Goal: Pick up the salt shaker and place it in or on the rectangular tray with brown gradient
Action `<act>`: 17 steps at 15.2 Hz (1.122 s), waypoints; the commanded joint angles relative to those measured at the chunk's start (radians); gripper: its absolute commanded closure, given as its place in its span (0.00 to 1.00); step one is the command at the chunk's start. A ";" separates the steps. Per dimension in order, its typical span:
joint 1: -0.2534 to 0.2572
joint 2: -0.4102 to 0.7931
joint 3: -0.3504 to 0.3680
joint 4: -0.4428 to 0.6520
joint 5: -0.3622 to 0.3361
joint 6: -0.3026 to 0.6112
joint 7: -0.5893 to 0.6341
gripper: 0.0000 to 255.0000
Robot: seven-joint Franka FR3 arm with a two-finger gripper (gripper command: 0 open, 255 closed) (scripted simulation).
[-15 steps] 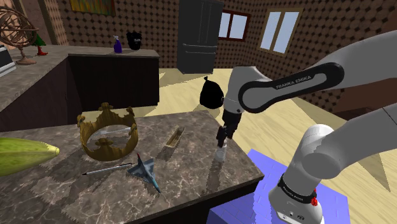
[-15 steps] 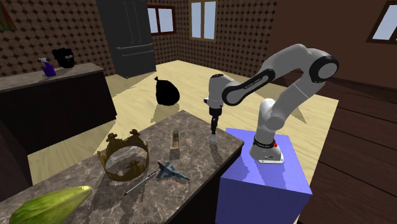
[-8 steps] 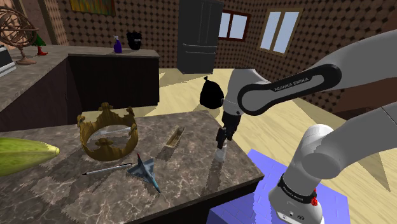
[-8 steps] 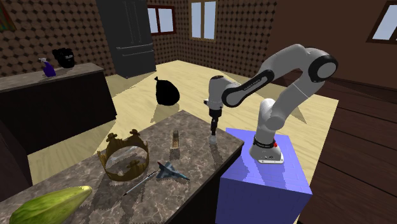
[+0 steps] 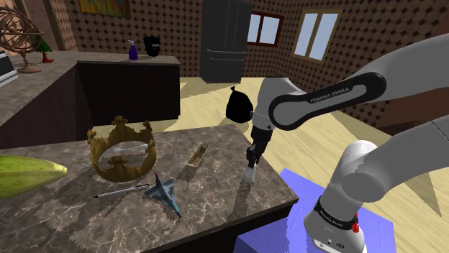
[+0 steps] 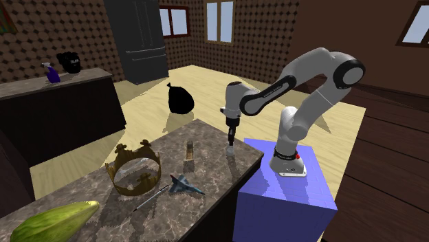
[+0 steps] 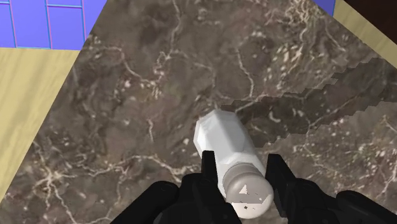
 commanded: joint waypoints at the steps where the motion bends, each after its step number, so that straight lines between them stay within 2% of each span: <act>1: 0.000 0.000 0.000 -0.001 0.000 0.000 0.000 1.00; 3: 0.000 0.001 0.000 -0.001 0.000 0.000 0.000 1.00; 17: -0.011 -0.096 -0.021 0.134 -0.031 -0.231 0.024 1.00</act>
